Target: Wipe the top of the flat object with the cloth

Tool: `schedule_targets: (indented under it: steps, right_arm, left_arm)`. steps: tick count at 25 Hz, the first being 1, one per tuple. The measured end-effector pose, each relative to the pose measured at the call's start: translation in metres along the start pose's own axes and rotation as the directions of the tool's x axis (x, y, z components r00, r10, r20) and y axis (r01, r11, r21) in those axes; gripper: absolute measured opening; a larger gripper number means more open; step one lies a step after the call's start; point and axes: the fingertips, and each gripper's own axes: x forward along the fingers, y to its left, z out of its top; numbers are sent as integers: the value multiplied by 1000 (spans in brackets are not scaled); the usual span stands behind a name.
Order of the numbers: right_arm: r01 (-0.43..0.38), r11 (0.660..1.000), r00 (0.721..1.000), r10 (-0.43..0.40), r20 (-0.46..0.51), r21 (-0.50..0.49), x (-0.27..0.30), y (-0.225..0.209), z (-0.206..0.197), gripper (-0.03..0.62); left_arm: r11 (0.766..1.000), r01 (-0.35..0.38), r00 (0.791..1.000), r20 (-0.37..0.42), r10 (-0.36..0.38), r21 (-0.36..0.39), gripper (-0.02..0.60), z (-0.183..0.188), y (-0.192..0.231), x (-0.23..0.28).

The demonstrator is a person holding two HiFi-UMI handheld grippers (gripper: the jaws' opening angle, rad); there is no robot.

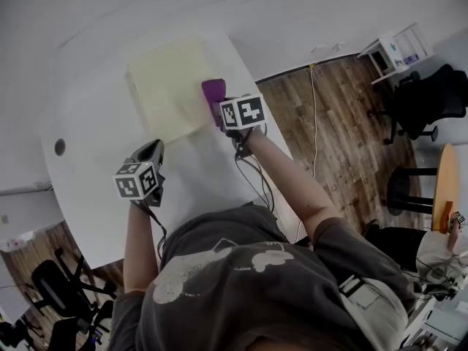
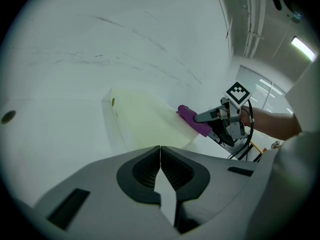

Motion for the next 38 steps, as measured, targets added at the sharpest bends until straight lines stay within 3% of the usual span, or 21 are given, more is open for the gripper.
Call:
schedule_targets:
  steps: [14,26,33,38]
  right_arm:
    - [132,981,990,-138,30,139,-23,-27,-10,99]
    - [174,968,978,-191,86,179,-31,34,-24,98]
    - [191,959,971,-215,102,208,-37,70,-45,98]
    - [190,954,968,-221,116,232,-47,86,-51,98]
  left_arm:
    - [997,73,997,3,-73,22,2,-3,3,-14]
    - [992,113,993,23,-114,53,2,-16,45,-66]
    - [977,172,985,6,-174,129,2,-26,52,-84]
    - [969,207,978,-4,-208,133,2,-26,54,-91]
